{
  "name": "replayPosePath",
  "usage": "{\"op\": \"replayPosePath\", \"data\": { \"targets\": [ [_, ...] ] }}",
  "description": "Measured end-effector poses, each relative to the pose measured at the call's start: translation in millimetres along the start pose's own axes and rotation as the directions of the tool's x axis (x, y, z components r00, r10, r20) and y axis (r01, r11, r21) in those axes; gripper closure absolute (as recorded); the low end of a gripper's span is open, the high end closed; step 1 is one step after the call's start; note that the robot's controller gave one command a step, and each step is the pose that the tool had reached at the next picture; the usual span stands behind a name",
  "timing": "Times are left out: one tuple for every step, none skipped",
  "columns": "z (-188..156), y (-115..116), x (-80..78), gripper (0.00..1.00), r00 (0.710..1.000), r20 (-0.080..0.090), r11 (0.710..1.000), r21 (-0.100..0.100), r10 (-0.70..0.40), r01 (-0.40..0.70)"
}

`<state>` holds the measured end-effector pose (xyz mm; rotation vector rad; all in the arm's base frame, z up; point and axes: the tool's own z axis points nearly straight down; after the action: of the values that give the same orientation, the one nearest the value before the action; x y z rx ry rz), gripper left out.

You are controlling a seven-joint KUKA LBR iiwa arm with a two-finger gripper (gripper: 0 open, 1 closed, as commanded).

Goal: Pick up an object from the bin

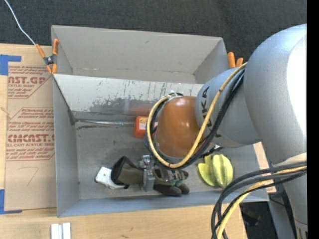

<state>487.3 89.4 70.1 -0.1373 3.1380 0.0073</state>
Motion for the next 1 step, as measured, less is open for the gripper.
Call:
{"op": "replayPosePath", "data": {
  "targets": [
    [0.0,0.0,0.0,1.0,1.0,0.0,1.0,0.0,0.0,0.0]
  ]
}}
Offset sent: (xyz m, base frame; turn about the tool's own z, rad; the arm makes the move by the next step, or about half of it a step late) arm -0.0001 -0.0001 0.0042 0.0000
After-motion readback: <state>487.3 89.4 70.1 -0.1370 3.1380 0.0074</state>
